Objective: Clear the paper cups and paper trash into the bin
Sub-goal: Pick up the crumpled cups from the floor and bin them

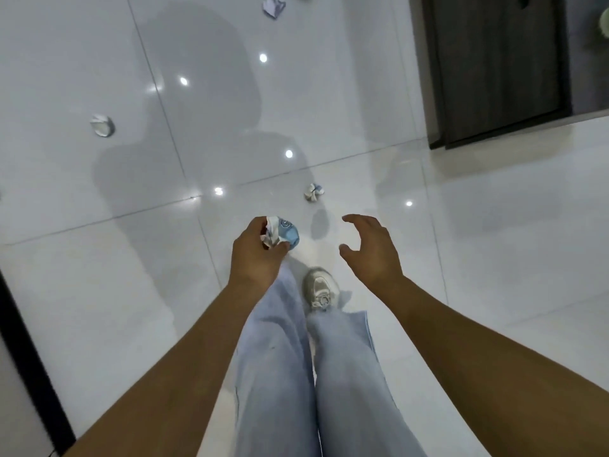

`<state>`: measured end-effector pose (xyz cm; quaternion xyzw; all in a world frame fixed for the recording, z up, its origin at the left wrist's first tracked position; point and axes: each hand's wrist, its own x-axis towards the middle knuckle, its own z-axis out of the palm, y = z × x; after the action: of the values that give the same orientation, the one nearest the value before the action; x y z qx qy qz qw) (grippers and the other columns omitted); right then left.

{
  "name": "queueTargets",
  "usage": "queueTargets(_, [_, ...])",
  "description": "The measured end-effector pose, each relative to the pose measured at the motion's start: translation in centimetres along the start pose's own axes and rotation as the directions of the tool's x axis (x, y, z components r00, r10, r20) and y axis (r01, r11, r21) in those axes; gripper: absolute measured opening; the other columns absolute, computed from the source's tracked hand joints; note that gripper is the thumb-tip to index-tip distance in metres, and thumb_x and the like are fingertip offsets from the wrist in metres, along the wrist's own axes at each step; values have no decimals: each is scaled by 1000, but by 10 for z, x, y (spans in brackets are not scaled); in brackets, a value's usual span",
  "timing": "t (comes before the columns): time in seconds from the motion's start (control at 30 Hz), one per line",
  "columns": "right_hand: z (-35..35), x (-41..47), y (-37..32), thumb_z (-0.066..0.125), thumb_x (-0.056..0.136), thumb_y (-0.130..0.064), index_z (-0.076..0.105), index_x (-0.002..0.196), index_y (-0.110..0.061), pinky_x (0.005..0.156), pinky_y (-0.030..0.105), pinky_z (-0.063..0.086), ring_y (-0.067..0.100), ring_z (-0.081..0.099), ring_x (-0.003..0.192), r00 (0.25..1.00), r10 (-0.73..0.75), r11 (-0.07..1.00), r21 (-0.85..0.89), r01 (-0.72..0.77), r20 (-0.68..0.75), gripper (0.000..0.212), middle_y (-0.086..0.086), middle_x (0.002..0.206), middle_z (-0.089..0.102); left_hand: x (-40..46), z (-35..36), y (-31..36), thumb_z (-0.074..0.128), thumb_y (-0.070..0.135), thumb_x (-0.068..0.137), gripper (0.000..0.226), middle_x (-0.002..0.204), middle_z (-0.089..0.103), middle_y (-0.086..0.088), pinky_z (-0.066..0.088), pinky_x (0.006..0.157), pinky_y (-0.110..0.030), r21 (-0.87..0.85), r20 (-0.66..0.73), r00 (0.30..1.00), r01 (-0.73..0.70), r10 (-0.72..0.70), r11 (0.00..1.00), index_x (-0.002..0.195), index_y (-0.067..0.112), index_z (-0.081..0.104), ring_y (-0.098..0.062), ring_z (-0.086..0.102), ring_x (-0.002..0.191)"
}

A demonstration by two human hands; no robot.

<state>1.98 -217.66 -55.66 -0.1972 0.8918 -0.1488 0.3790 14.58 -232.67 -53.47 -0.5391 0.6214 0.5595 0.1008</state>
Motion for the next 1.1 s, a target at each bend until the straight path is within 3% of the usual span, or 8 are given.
queueTargets(0.13, [13,38,-12,65,85,-18,50,134,-24,93,25,37,22,45,125,1000,19,999,42,-19,-1,52,-3,139,47,44,-15,5,70,10,81,21,90,65,0,47,69,-23,76,56,998,-9,4,997,99,10,59,-21,62,80])
queueTargets(0.23, [27,71,-15,65,85,-17,49,135,-24,96,25,35,22,44,126,999,22,997,78,-24,23,53,-1,140,46,84,-25,4,70,11,81,23,91,64,4,44,65,-13,97,54,998,-49,44,994,100,15,59,-16,61,79])
queueTargets(0.37, [53,118,-7,69,82,-16,50,133,-23,94,22,32,21,46,123,999,47,992,118,-49,20,55,0,136,49,140,-21,-7,73,14,80,25,86,60,8,43,64,-17,126,53,997,-58,51,990,100,15,59,-18,60,78])
queueTargets(0.5, [92,173,20,70,81,-17,50,131,-24,92,21,32,22,47,120,994,107,980,167,-109,22,54,2,132,49,192,0,-30,72,14,80,27,84,58,17,40,60,-7,75,17,998,-54,53,996,102,20,58,-9,59,76])
queueTargets(0.7, [169,252,69,70,77,-20,55,120,-20,92,32,40,21,50,111,989,147,974,173,-148,16,46,4,120,54,253,46,-94,73,13,79,32,96,64,10,42,63,-15,-11,18,1000,12,-12,1000,107,21,59,-13,63,81])
queueTargets(0.77, [195,274,86,68,70,-26,56,109,-26,82,31,41,21,53,102,989,143,977,157,-147,33,41,1,115,56,268,59,-113,73,11,79,34,102,65,6,45,67,-15,-35,14,999,39,-38,999,109,20,60,-15,65,85])
queueTargets(0.93, [240,311,111,71,76,-10,51,131,-18,80,26,36,28,41,120,998,52,999,11,-53,41,60,2,139,43,294,82,-147,72,9,80,36,104,67,7,49,73,-15,-70,29,995,93,-91,993,111,21,60,-12,66,89])
queueTargets(1.1, [265,318,114,61,80,2,53,125,-19,76,26,41,25,32,124,997,76,995,-71,-75,24,50,2,138,37,308,97,-159,73,11,79,39,107,66,3,50,75,-23,-80,24,990,137,-136,987,115,19,61,-17,67,92])
